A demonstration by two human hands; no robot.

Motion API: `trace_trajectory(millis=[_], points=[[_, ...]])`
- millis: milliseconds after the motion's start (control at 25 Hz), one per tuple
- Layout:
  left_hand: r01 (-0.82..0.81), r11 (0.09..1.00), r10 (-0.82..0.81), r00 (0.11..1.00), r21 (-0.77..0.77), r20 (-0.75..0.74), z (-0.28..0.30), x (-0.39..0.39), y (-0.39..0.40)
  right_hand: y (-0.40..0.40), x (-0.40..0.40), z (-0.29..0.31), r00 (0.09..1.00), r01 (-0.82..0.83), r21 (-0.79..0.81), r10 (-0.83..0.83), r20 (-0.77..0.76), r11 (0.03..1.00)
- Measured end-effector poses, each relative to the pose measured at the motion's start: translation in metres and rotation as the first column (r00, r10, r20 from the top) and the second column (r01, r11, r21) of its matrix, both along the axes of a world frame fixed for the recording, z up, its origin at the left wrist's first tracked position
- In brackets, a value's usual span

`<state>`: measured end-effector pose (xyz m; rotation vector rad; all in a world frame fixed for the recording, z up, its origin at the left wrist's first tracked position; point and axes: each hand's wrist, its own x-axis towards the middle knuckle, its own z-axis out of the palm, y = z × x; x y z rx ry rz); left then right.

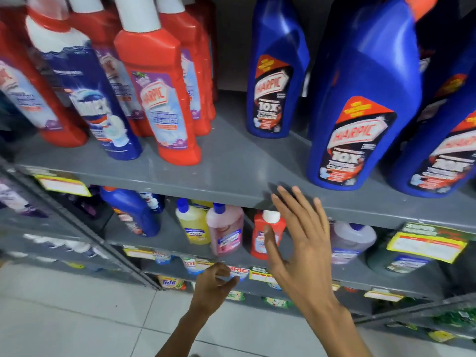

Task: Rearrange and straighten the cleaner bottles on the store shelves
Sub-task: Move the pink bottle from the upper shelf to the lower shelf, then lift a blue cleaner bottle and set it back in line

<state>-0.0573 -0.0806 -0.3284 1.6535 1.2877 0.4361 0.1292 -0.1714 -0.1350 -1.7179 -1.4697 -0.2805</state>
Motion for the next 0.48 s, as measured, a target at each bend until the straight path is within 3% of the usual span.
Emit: trace_trajectory(millis=[160, 320, 480], points=[[-0.164, 0.986, 0.165, 0.984, 0.012, -0.065, -0.002, -0.074, 0.022, 0.012, -0.049, -0.011, 0.973, -0.214, 0.160, 0.224, -0.049, 0.964], [-0.299, 0.953, 0.301, 0.941, 0.038, -0.153, 0.008, -0.160, 0.068, 0.051, -0.105, -0.003, 0.937, -0.334, 0.179, 0.347, -0.047, 0.925], [-0.299, 0.953, 0.302, 0.934, 0.042, -0.192, 0.023, -0.206, 0.139, 0.094, -0.145, -0.008, 0.919, -0.351, 0.108, 0.365, -0.152, 0.930]])
